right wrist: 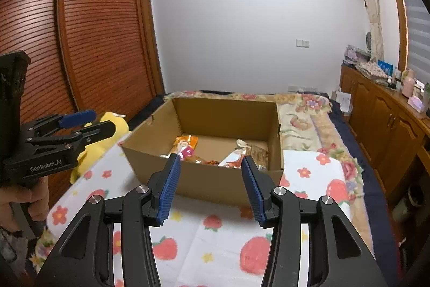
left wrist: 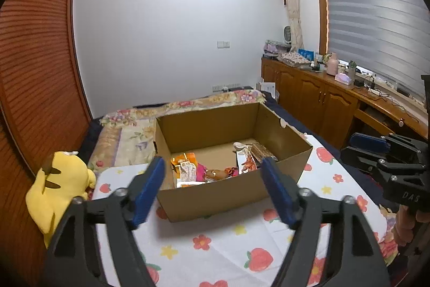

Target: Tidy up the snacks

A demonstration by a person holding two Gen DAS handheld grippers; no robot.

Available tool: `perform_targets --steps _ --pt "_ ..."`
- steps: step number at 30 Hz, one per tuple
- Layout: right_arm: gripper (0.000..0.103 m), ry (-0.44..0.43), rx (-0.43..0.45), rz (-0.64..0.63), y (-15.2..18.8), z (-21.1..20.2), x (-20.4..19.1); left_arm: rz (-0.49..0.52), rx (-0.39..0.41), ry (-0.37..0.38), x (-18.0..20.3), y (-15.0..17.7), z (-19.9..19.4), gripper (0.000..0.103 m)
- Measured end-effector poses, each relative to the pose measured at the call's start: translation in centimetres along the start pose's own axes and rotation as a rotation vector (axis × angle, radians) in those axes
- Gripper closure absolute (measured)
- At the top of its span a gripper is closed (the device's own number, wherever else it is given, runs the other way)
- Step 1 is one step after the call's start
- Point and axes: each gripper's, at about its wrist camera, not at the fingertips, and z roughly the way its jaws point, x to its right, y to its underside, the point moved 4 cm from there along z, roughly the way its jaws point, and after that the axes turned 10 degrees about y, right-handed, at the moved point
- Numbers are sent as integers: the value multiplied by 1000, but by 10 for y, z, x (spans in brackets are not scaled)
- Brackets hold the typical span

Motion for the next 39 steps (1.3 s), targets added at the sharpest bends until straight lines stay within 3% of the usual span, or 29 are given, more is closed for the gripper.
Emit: perform_targets --steps 4,6,9,16,26,39 --pt "52 18 23 -10 2 -19 -2 24 33 -35 5 3 -22 17" --pt "44 24 35 -2 4 -27 -1 24 48 -45 6 4 -30 6" --pt "29 50 53 11 7 -36 1 36 66 -72 7 8 -42 0" --pt "0 105 75 22 17 -42 7 35 89 -136 11 11 -56 0" --pt "0 136 95 29 28 -57 5 -23 104 -146 14 30 -73 0" --pt "0 168 134 40 53 -83 -3 -42 73 -165 30 82 -80 0"
